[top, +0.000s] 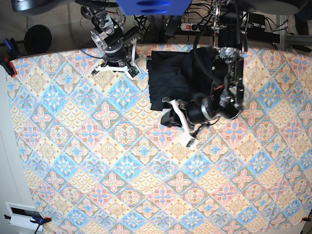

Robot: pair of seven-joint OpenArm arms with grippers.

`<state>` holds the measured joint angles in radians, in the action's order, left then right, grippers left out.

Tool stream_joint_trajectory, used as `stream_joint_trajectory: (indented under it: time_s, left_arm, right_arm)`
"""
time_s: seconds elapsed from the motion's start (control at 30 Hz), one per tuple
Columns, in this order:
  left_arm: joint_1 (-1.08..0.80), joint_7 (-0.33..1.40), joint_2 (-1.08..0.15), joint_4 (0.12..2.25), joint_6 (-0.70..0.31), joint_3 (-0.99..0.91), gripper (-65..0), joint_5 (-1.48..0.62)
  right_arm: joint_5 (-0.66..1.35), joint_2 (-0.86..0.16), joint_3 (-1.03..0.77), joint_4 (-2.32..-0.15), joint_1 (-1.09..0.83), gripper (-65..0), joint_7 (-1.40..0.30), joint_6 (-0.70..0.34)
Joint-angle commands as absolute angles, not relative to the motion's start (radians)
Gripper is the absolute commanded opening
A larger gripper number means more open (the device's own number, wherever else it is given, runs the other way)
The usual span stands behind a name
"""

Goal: Layout the t-shirt on the table in an organized manner, then fold the t-shirt properly

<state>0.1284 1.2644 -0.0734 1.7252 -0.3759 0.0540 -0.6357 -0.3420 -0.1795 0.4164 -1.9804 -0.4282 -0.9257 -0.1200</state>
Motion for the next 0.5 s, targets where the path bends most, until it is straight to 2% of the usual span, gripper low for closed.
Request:
stream_joint_trajectory:
  time_s: [0.0,0.23,0.47]
  left_arm:
    - [0.153,1.265,-0.061,1.701,-0.378,0.061,-65.0,-0.656]
    - [0.166,1.282,-0.03,1.59,-0.378,0.064,-65.0,-0.656]
    - [0.165,1.302,-0.035,1.581,-0.378,0.064,-65.0,-0.648]
  right_arm:
    - [-0.348,-0.174,0.418,-2.002,-0.418,-65.0,-0.903,-0.119]
    - [-0.348,-0.156,0.426,-2.022,-0.421,-65.0,-0.901,-0.119]
    - [-0.348,-0.124,0.475,-2.029,-0.417,-65.0,-0.9,-0.119]
